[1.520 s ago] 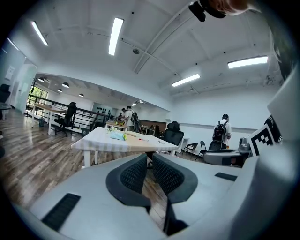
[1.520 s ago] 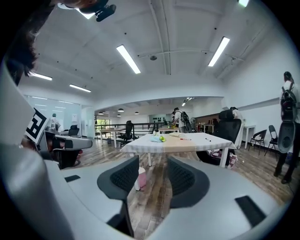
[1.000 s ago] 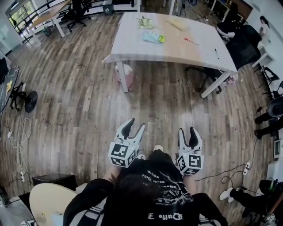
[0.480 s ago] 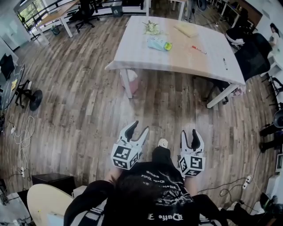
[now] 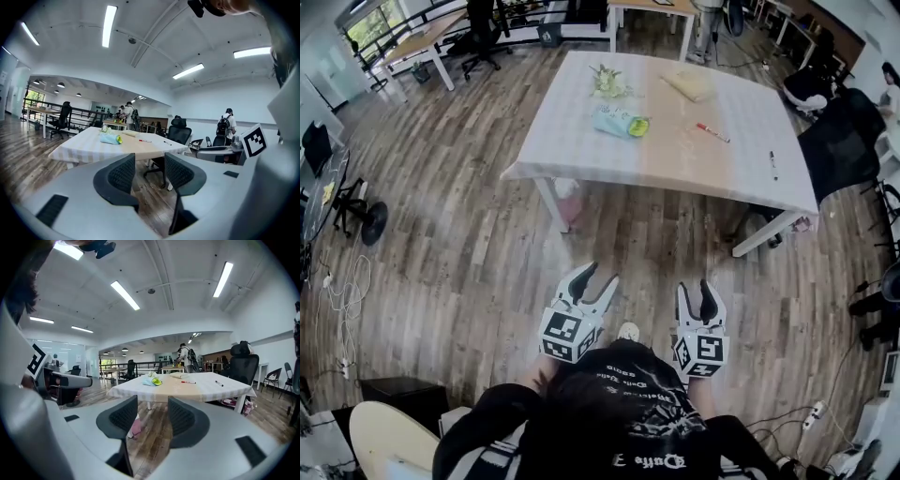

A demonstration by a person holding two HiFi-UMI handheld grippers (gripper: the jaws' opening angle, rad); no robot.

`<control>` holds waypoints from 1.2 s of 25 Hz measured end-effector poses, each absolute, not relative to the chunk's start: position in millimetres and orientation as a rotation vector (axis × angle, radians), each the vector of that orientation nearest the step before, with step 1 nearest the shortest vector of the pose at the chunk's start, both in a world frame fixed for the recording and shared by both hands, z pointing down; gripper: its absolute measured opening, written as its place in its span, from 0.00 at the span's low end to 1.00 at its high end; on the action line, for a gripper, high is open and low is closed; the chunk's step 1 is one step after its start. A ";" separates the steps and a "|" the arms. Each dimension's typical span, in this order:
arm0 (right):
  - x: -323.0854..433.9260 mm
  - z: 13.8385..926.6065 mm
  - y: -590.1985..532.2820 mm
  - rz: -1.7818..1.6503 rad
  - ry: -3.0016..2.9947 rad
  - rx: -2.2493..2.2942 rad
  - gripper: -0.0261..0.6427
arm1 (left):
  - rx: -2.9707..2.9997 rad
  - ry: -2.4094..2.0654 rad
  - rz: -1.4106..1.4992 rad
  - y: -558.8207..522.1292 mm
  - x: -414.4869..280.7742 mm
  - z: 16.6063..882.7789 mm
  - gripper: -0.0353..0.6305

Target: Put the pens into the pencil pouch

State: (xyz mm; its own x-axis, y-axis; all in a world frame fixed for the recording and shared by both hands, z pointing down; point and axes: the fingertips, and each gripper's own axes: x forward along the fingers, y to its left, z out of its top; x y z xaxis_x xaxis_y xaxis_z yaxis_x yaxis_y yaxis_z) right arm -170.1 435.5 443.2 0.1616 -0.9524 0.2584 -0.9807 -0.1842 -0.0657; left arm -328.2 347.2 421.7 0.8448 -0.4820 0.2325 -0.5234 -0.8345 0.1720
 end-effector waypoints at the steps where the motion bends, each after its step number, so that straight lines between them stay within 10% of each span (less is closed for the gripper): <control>1: -158.0 445.5 429.6 0.376 -1.928 2.292 0.34 | 2.796 -0.765 0.270 343.1 -314.5 423.1 0.35; 30: -22.6 488.3 292.8 0.450 -1.876 2.277 0.34 | 2.753 -0.756 0.309 183.5 -162.4 464.1 0.35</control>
State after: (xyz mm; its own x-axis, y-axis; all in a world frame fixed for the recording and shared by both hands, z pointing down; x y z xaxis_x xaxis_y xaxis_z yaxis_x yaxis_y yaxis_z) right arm -22.6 292.8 488.3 0.1692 -0.9297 0.3272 -0.9769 -0.2022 -0.0692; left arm -162.4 183.5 464.1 0.8413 -0.4667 0.2727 -0.5241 -0.8279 0.1999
